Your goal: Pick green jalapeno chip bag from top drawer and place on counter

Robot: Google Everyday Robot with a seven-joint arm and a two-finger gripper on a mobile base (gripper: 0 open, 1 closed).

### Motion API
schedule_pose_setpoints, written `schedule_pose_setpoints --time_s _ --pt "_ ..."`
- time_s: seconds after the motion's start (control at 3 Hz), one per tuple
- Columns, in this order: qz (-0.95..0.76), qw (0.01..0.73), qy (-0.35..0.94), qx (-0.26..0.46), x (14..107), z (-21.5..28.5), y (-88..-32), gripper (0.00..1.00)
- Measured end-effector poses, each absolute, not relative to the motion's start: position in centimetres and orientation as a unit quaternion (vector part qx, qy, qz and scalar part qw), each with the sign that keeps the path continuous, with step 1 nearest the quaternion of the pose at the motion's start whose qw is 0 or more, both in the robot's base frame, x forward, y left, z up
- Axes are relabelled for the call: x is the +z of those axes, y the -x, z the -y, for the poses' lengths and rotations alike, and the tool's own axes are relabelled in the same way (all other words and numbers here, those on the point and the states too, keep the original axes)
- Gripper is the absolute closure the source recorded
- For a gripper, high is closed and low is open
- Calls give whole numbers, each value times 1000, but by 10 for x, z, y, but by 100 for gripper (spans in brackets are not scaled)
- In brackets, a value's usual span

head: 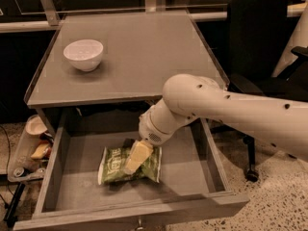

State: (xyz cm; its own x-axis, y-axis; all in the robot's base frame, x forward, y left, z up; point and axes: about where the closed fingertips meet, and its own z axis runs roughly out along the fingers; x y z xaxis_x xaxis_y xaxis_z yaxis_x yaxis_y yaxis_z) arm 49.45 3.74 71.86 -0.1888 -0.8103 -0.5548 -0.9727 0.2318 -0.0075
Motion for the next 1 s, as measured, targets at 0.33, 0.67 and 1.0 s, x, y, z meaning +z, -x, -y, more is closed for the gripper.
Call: schedule_pose_setpoints --time_s 0.33,0.67,1.0 --pt "-754 233 584 188 698 -47 -500 0" --pt "-759 235 575 197 680 -56 -501 0" --pt "-762 233 569 204 659 -62 -503 0"
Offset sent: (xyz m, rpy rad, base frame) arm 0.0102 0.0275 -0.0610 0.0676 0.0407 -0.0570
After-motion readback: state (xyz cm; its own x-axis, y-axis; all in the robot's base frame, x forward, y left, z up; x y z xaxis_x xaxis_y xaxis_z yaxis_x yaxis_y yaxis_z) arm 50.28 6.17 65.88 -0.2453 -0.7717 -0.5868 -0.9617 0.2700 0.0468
